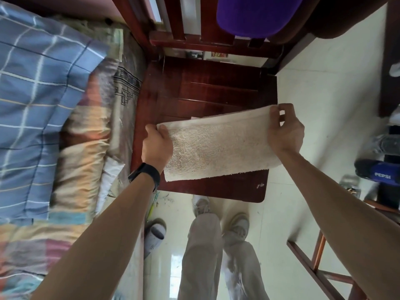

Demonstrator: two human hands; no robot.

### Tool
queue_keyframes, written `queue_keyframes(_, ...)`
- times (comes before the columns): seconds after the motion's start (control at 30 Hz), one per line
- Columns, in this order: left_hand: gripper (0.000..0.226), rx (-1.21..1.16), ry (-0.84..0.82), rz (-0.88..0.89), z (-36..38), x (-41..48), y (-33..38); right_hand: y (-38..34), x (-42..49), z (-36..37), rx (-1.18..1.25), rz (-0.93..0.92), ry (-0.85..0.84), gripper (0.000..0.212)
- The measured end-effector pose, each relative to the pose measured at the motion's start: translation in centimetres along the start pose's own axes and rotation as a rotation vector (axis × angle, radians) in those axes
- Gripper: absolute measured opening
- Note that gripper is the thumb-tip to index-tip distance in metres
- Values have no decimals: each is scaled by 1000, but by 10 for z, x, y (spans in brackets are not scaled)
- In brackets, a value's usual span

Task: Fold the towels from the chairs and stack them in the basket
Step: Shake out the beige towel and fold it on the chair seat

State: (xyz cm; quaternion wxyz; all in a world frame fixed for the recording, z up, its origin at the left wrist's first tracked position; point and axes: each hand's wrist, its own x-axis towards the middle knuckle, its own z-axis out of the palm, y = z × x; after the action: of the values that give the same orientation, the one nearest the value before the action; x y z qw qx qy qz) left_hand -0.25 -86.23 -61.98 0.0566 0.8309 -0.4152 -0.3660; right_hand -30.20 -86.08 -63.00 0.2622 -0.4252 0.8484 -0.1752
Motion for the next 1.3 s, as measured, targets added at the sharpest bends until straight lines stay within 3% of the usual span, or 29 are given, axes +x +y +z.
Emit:
queue_keyframes(0.57,35,-13,28,34,1,-7,-1,1,15,13,97,-158,38,27)
queue_keyframes(0.87,36,21,88,34,2,-2,-4,-5,13,9,-82,-152,-12,28)
queue_keyframes(1.07,37,87,149,53,2,-2,-5,1,12,5,-42,-94,-32,29)
queue_keyframes(1.13,41,110,154,50,3,-6,-3,1,7,2,-2,-66,-2,38)
queue_keyframes(1.2,51,205,241,117,6,-15,-5,-1,-6,-2,2,-124,88,46)
queue_keyframes(1.3,56,407,349,366,18,-37,-3,-11,-38,3,-153,-398,156,47)
